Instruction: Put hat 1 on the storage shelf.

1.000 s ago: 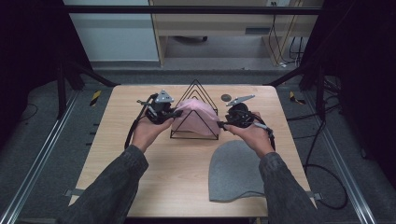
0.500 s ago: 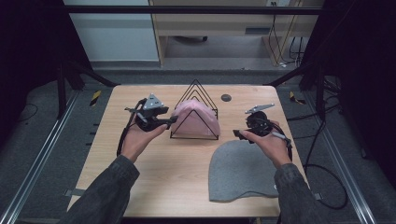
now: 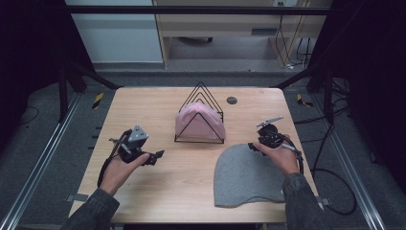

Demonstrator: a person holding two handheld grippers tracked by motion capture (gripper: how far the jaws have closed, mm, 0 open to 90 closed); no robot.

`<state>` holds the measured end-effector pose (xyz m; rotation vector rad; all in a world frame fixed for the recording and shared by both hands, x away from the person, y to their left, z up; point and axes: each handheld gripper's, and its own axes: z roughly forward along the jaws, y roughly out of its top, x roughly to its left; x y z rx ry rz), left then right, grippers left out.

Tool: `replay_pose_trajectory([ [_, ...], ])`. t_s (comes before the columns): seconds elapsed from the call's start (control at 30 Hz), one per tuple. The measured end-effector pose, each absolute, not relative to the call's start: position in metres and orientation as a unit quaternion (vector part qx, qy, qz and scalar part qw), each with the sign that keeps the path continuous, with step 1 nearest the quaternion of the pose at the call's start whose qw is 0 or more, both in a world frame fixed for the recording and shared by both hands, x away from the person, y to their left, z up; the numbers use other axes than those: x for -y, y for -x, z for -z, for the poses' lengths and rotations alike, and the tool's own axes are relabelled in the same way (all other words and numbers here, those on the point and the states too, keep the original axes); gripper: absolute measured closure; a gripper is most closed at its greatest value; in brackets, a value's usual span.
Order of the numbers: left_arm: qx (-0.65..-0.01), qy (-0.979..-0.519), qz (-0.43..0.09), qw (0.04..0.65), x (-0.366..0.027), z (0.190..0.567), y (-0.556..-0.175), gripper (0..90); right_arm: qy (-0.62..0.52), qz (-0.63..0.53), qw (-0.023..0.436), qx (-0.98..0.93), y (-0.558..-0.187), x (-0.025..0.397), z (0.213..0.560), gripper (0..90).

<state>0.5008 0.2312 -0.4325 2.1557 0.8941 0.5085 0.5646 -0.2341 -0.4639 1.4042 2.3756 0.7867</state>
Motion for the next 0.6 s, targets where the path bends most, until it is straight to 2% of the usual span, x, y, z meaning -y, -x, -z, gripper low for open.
replay_pose_trajectory([
  [0.1, -0.355, -0.849, -0.193, 0.341, -0.241, 0.445, -0.491, 11.1, -0.487, -0.266, 0.135, -0.821, -0.564, 0.237, 0.467, 43.4],
  [0.4, -0.377, -0.841, -0.192, 0.338, -0.257, 0.455, -0.476, 11.1, -0.494, -0.262, 0.128, -0.819, -0.557, 0.245, 0.483, 43.9],
  [0.53, -0.377, -0.843, -0.193, 0.331, -0.258, 0.457, -0.477, 11.3, -0.485, -0.256, 0.127, -0.827, -0.554, 0.243, 0.482, 50.5],
  [0.6, -0.378, -0.843, -0.194, 0.329, -0.259, 0.458, -0.478, 11.5, -0.479, -0.249, 0.127, -0.832, -0.553, 0.241, 0.481, 57.9],
])
